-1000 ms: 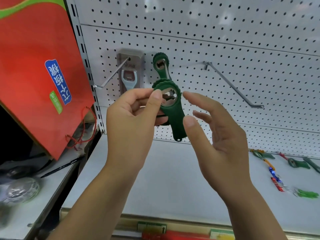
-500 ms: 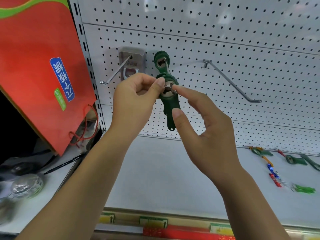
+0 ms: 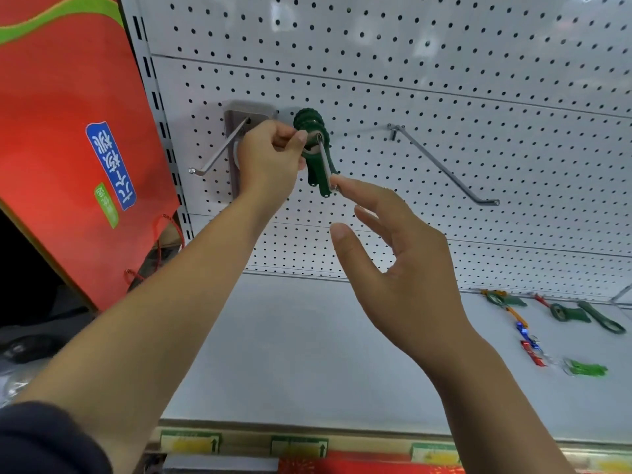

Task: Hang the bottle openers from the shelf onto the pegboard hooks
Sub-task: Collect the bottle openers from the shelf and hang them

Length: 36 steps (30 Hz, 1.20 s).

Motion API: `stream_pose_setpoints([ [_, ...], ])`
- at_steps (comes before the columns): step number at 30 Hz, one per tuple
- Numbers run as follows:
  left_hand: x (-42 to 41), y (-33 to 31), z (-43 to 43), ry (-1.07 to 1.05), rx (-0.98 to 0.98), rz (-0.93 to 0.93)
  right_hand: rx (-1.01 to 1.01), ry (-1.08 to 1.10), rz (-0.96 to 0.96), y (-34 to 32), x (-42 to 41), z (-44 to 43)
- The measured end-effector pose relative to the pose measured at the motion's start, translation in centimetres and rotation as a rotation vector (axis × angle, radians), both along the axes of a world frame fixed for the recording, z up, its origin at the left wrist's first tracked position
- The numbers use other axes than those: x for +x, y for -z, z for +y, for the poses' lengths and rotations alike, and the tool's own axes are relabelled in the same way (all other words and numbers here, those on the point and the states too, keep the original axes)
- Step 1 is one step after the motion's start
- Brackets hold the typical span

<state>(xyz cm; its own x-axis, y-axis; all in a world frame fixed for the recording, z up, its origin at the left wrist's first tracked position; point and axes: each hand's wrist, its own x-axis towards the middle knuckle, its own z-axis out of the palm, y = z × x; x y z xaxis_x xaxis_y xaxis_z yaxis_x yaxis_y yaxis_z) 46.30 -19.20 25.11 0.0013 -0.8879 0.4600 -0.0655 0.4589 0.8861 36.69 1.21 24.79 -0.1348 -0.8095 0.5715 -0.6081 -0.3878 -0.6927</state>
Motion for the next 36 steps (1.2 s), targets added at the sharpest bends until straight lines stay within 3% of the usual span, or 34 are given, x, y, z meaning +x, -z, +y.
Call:
stream_pose_setpoints([
  [18,-0.1,0.3,-2.5,-0.070,-0.090,-0.194,0.039,0.007,0.124,-0.3,-0.7,0.6],
  [27,4.1,5.5,3.3,-0.065,-0.290,-0.802,0.004,0.087,0.209,1.9,-3.2,1.0],
  [36,3.6,12.9,11.4,0.065,-0.120,-0.828,0.220,0.192,0.231,9.1,-8.3,3.2],
])
